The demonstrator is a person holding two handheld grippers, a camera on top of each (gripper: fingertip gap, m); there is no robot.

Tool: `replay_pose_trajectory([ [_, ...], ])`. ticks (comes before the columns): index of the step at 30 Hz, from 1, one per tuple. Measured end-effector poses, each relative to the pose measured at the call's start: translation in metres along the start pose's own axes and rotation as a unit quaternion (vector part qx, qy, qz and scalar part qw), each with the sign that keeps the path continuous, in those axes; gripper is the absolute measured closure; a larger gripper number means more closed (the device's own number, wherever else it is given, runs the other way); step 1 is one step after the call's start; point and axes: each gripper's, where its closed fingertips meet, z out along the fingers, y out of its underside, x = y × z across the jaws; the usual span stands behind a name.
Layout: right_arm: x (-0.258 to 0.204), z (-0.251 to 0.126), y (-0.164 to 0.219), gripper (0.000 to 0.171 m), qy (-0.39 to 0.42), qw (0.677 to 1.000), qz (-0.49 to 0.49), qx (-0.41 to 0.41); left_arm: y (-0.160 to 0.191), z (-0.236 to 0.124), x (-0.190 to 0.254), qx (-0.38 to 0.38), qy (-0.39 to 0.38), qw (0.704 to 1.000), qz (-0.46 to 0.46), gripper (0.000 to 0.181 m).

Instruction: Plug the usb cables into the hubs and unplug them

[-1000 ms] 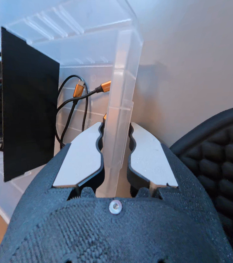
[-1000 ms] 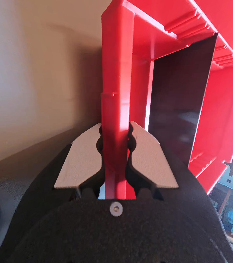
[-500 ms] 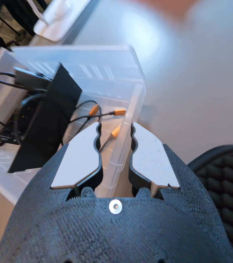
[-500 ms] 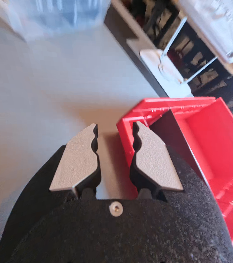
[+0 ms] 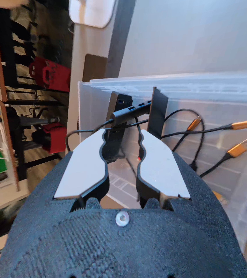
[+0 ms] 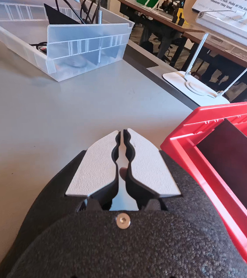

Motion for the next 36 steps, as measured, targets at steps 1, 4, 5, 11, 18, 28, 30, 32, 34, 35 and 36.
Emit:
replay_pose_trajectory([
  [1,-0.001,-0.001,-0.001,0.167,0.0,1.0,-0.001,0.006,0.0,0.009,-0.002,-0.024,0.009,0.999,0.028,0.142],
  [4,-0.007,-0.004,-0.003,0.167,-0.012,1.0,-0.012,0.016,0.0,0.032,-0.005,-0.079,0.037,0.991,0.103,0.144],
  [5,-0.009,-0.005,-0.004,0.167,-0.013,1.0,-0.02,0.016,0.003,0.04,-0.005,-0.103,0.047,0.986,0.124,0.144],
  [11,-0.014,-0.006,-0.001,0.167,-0.015,0.998,-0.056,0.006,0.006,0.058,-0.016,-0.166,0.061,0.964,0.201,0.154],
  [18,-0.015,-0.011,-0.007,0.167,-0.018,0.998,-0.052,0.019,-0.006,-0.019,-0.078,-0.131,-0.012,0.981,0.144,0.161],
  [28,-0.015,-0.017,-0.029,0.167,-0.006,0.997,-0.039,0.065,-0.094,-0.172,-0.088,0.261,-0.058,0.95,-0.162,0.163],
  [30,-0.011,-0.023,-0.047,0.164,-0.002,0.995,-0.036,0.094,-0.117,-0.176,-0.041,0.338,0.008,0.922,-0.19,0.163],
  [32,-0.006,-0.036,-0.074,0.158,-0.002,0.991,-0.026,0.133,-0.138,-0.173,0.012,0.405,0.082,0.885,-0.215,0.164],
  [34,-0.006,-0.05,-0.105,0.156,-0.025,0.985,-0.014,0.17,-0.155,-0.164,0.063,0.453,0.156,0.842,-0.247,0.164],
  [35,-0.01,-0.054,-0.117,0.15,-0.048,0.983,-0.011,0.175,-0.163,-0.158,0.085,0.473,0.193,0.819,-0.263,0.164],
  [36,-0.015,-0.056,-0.127,0.144,-0.075,0.982,-0.012,0.173,-0.17,-0.152,0.105,0.488,0.229,0.795,-0.279,0.164],
])
